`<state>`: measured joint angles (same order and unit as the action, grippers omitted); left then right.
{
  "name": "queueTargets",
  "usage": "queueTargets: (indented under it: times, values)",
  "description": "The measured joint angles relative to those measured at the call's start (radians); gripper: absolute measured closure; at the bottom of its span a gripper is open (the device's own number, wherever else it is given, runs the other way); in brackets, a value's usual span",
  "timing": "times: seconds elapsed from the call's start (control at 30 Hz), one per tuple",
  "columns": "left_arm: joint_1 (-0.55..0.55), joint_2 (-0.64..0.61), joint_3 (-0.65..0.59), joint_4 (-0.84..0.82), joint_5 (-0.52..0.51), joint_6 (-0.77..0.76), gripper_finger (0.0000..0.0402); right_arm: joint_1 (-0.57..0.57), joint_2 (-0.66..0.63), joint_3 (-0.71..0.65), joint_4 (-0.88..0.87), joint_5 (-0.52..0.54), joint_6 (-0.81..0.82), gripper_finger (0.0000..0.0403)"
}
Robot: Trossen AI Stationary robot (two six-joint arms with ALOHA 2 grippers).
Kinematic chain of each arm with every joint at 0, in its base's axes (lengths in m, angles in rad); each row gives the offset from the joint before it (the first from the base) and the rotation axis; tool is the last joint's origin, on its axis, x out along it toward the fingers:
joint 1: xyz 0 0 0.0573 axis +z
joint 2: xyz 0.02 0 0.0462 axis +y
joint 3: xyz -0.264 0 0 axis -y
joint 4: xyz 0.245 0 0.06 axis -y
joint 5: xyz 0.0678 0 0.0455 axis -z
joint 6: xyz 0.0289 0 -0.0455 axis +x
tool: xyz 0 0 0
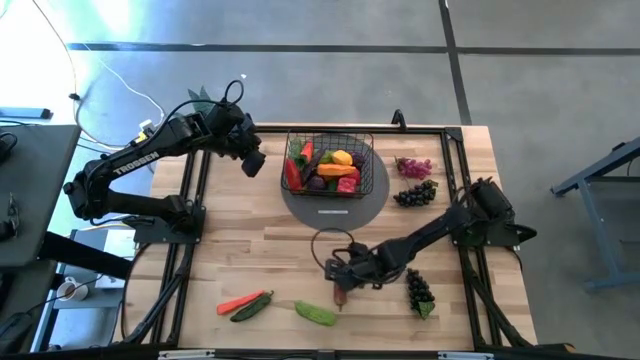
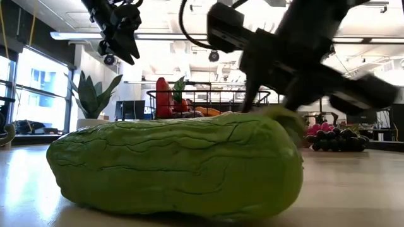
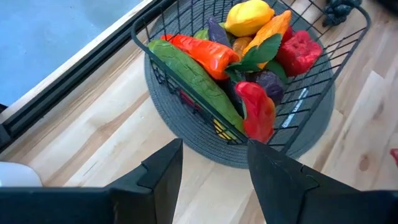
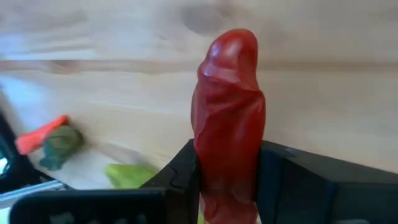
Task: Build produce basket
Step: Put the dark red chili pepper into the wire basket
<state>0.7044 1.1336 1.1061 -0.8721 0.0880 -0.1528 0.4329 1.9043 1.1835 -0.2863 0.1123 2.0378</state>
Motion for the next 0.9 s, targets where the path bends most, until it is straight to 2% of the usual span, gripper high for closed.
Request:
queueTargets:
  times: [0.27,0.73,0.9]
  values:
    - [0.0,0.0,0.0,-0.05,0.114,0.034,0.0234,-0.138,-0.064,0.0,0.026,0.012,-0.256,0.0324]
    - [-0.001,0.0,0.0,-0.106,0.113,0.034,0.0234,-0.366,-0.173,0.0,0.248,0.039,-0.746,0.0324]
    - [-0.001,0.0,0.0,-0.108,0.11,0.034,0.0234,-0.446,-0.176,0.0,0.395,-0.019,-0.907,0.0324]
